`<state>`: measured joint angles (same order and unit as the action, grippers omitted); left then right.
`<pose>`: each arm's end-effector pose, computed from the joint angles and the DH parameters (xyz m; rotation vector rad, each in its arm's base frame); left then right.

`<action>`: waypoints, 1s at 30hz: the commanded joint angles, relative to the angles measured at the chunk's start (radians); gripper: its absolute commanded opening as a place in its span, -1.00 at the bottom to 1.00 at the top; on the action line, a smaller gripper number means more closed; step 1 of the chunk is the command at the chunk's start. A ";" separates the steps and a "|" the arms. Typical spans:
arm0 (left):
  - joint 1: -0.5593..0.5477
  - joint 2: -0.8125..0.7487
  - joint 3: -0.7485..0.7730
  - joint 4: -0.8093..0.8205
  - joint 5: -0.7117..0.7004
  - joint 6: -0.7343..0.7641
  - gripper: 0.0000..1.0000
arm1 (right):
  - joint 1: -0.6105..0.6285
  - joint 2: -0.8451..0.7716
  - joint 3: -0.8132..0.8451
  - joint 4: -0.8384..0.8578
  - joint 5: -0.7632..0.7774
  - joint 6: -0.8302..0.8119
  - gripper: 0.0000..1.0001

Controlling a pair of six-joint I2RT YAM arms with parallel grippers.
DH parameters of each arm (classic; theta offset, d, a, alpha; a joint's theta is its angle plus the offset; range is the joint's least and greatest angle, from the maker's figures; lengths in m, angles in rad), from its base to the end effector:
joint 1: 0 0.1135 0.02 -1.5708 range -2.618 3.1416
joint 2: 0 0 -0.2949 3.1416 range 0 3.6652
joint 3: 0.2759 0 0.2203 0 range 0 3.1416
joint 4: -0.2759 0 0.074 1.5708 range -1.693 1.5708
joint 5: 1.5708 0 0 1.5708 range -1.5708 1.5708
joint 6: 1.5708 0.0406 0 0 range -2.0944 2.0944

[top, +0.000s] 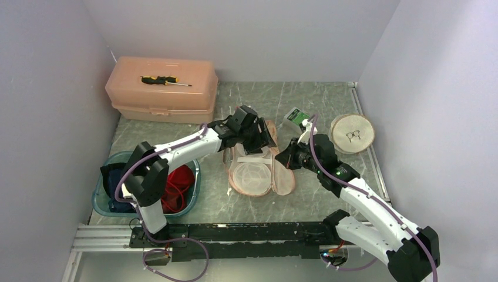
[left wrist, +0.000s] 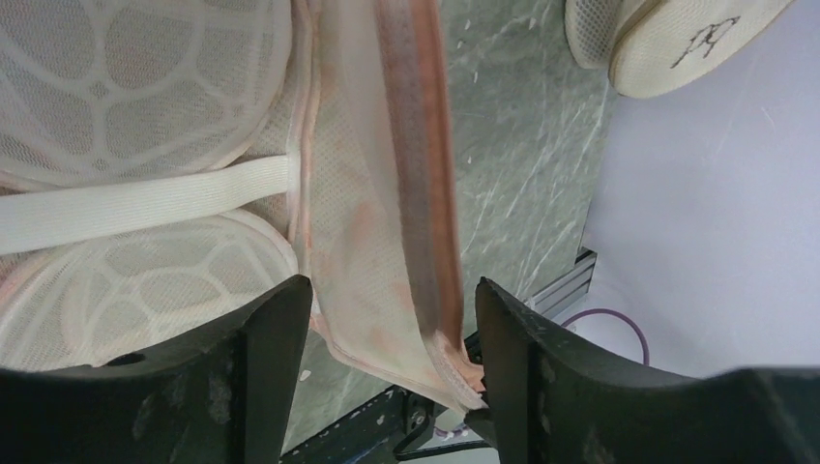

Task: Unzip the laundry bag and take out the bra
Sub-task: Close the laundry bag at the center of the board.

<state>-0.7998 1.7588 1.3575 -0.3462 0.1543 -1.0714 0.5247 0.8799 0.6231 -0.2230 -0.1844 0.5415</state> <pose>0.2585 -0.2750 0.2981 -0.2632 2.5703 -1.0259 0.1290 0.0833 0.2924 -0.1025 2.1494 0.8338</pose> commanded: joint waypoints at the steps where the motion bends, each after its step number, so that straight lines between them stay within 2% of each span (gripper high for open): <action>1: -0.015 0.016 0.011 0.019 -0.019 -0.049 0.22 | 0.009 -0.023 0.025 0.048 0.003 -0.016 -1.00; 3: -0.021 0.006 0.003 0.026 -0.027 -0.051 0.03 | 0.011 -0.030 0.026 0.044 -0.004 -0.019 -1.00; 6: -0.022 -0.026 -0.017 0.041 -0.045 -0.041 -0.39 | 0.011 -0.040 0.034 0.035 -0.024 -0.028 -0.98; 8: -0.022 -0.042 -0.016 0.031 -0.059 -0.024 -0.67 | 0.011 -0.045 0.043 0.025 -0.051 -0.034 -0.67; 9: -0.021 -0.045 -0.014 0.022 -0.058 -0.016 -0.85 | 0.011 -0.049 0.048 0.019 -0.064 -0.037 -0.33; 10: -0.021 -0.047 -0.009 0.015 -0.056 -0.005 -0.92 | 0.012 -0.054 0.053 0.014 -0.076 -0.040 -0.16; 12: -0.020 -0.053 0.002 -0.007 -0.056 0.017 -0.95 | 0.011 -0.066 0.064 -0.002 -0.089 -0.040 0.24; 15: -0.009 -0.075 0.007 -0.041 -0.046 0.062 -0.95 | 0.011 -0.089 0.080 -0.031 -0.105 -0.042 0.51; 25: 0.149 -0.143 -0.011 -0.160 0.057 0.368 -0.88 | 0.010 -0.115 0.001 0.014 -0.131 -0.031 0.56; 30: 0.231 -0.133 -0.076 -0.096 0.154 0.495 -0.76 | 0.009 -0.094 -0.045 0.075 -0.158 -0.018 0.54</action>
<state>-0.6159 1.6440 1.3331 -0.4683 0.2054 -0.7368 0.5320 0.7757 0.6018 -0.2310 -0.3065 0.5163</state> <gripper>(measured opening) 0.098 0.777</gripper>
